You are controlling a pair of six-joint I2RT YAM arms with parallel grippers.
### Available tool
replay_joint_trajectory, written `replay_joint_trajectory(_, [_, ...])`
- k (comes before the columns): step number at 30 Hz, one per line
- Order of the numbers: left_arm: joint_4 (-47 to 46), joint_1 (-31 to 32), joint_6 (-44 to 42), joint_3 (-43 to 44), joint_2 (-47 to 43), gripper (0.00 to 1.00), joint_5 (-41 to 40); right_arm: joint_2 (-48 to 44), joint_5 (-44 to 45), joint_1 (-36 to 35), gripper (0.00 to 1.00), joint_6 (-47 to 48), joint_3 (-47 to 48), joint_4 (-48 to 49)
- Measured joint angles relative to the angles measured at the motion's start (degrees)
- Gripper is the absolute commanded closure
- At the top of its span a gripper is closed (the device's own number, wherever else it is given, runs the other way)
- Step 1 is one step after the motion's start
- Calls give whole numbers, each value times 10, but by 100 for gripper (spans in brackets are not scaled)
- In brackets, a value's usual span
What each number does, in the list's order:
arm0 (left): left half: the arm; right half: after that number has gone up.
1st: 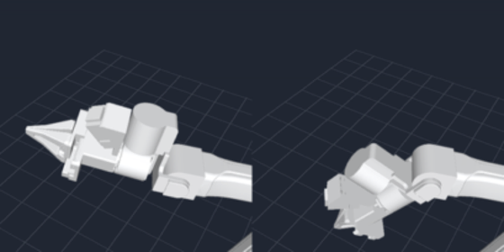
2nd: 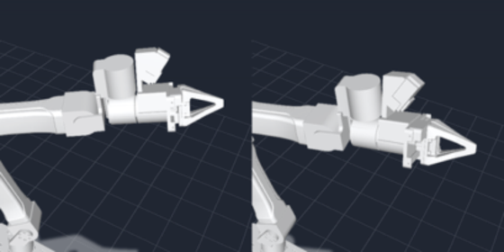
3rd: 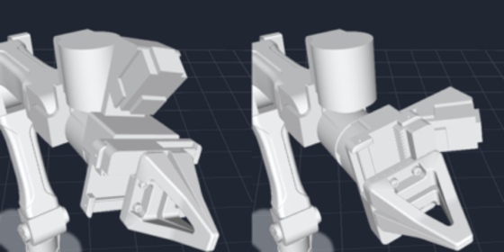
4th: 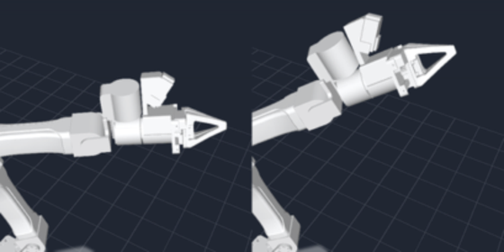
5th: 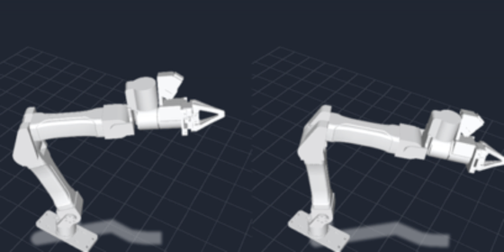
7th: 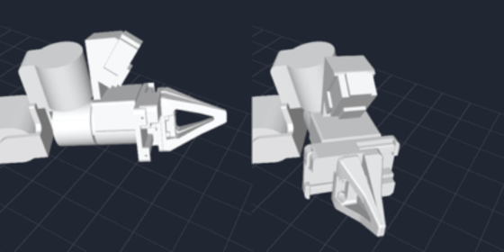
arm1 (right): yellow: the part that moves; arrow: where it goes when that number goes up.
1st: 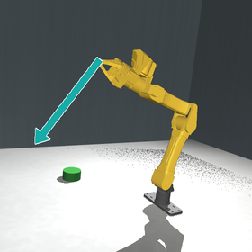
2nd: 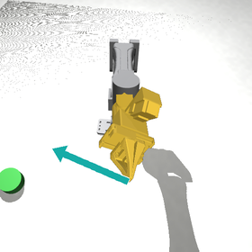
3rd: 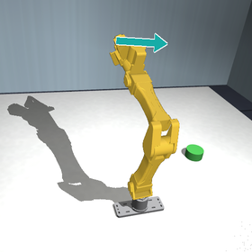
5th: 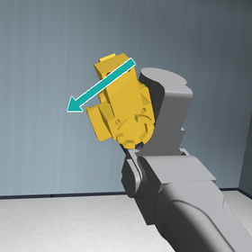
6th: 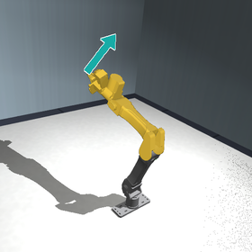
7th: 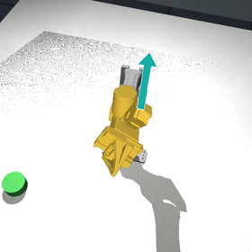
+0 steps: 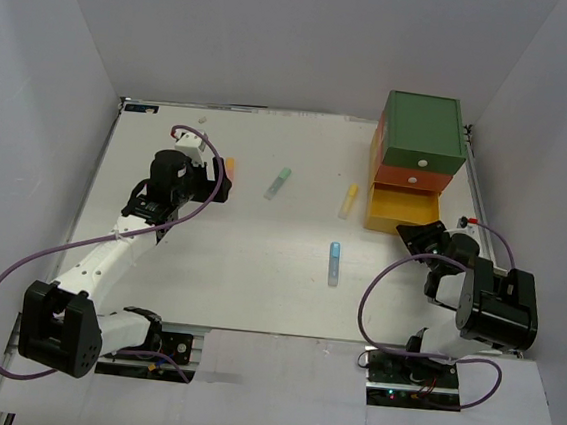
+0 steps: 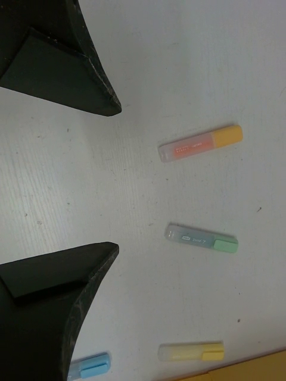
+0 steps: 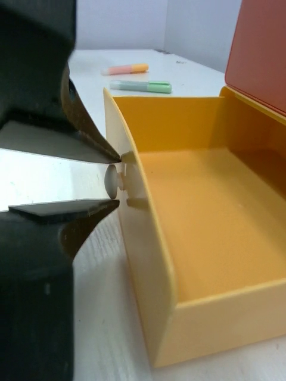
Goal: Sort the stationery into containers
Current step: Open the drawer in the storage box.
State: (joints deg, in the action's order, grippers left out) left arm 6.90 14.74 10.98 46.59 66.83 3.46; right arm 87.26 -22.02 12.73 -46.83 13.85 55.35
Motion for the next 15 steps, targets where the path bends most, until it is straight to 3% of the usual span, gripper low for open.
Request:
replay_joint_trajectory(7, [0, 0, 0, 0, 0, 2, 1, -93, 14, 0, 31, 69, 7, -127])
replay_joint_trajectory(15, [0, 0, 0, 0, 0, 2, 4, -229, 76, -22, 28, 184, 67, -340])
